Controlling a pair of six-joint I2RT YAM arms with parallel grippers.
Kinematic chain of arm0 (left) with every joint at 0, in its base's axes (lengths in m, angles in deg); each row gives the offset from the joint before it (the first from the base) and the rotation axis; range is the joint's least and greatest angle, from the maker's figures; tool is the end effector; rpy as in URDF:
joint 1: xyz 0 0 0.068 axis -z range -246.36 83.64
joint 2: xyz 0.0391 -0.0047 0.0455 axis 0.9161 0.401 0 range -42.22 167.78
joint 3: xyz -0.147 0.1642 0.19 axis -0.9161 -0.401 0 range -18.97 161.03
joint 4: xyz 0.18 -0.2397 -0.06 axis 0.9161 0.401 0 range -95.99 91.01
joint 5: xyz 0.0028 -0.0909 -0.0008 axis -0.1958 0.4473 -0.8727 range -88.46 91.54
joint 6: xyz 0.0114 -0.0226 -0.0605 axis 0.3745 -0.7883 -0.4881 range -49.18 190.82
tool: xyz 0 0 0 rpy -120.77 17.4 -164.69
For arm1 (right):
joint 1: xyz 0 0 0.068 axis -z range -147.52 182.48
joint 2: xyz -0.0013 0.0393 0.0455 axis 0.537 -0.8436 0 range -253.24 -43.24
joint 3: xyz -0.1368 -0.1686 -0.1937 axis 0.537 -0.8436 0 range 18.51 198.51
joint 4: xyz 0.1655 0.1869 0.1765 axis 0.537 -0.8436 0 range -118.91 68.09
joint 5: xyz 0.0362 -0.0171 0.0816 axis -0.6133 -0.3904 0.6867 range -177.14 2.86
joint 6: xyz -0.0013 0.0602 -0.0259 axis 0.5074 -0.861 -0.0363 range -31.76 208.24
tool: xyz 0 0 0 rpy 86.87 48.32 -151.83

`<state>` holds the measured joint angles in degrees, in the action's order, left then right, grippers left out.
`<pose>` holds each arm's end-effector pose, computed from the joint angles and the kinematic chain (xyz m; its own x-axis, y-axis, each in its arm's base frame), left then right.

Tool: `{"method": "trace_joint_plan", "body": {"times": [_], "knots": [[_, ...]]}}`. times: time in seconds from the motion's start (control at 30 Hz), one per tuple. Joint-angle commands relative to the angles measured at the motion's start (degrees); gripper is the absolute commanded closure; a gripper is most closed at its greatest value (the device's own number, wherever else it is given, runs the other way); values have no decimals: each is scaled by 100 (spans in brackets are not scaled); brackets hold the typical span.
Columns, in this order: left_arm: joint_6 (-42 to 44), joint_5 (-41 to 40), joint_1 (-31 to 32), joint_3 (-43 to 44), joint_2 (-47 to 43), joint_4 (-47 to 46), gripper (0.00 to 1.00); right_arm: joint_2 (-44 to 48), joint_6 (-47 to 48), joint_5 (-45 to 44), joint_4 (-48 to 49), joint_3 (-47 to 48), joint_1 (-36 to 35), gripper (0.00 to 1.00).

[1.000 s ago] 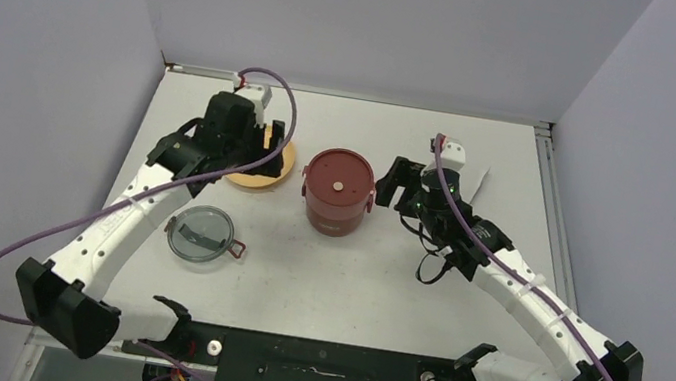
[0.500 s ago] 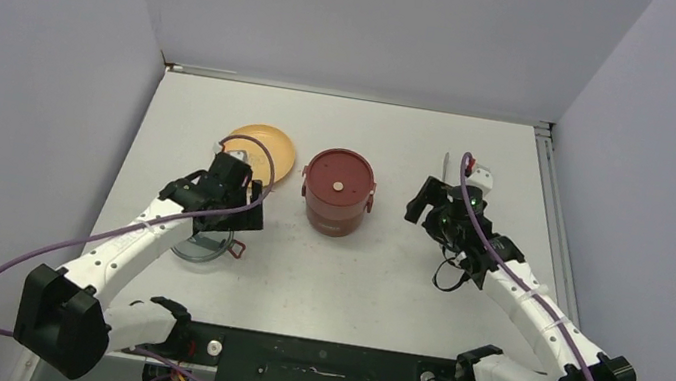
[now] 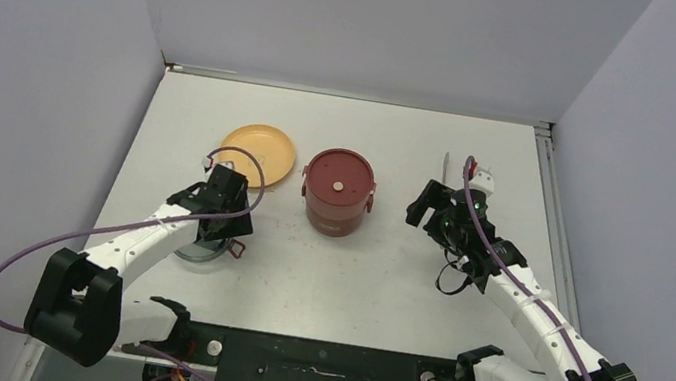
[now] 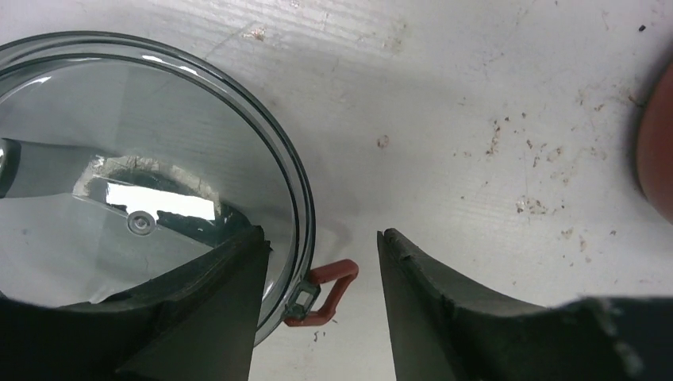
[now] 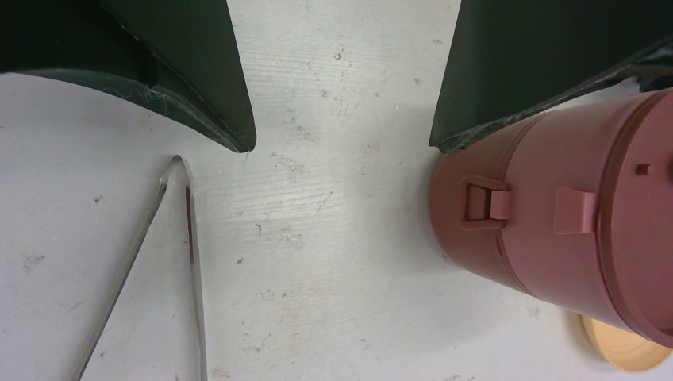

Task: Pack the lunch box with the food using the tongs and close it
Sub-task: Pick up the box lid from the center of the board.

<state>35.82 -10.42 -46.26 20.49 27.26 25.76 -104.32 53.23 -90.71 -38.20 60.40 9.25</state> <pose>0.2502 -0.0802 0.1746 -0.8177 -0.2984 -0.4923 -0.2747 0.9538 -0.1218 0.2592 0.1077 0.2488 -0.6360 0.3501 -0.6877 0.0218 0.8990 0.4374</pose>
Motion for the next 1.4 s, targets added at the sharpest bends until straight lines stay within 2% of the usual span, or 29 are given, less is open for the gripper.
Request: {"method": "trace_joint_plan", "body": {"times": [0.0,0.33,0.73,1.23,1.37], "knots": [[-164,5,-128,-53,104,-751,49,123,29,96,278,-49,44,17],[-26,-368,-168,36,370,-774,62,-71,-75,308,422,-102,44,17],[-6,-228,-221,123,286,-716,100,-151,-94,311,439,-84,59,17],[-74,-42,-251,386,-868,-395,100,-199,-167,312,484,-76,63,17],[-138,199,-261,455,-1224,-464,100,-53,-127,618,459,-17,59,17]]}}
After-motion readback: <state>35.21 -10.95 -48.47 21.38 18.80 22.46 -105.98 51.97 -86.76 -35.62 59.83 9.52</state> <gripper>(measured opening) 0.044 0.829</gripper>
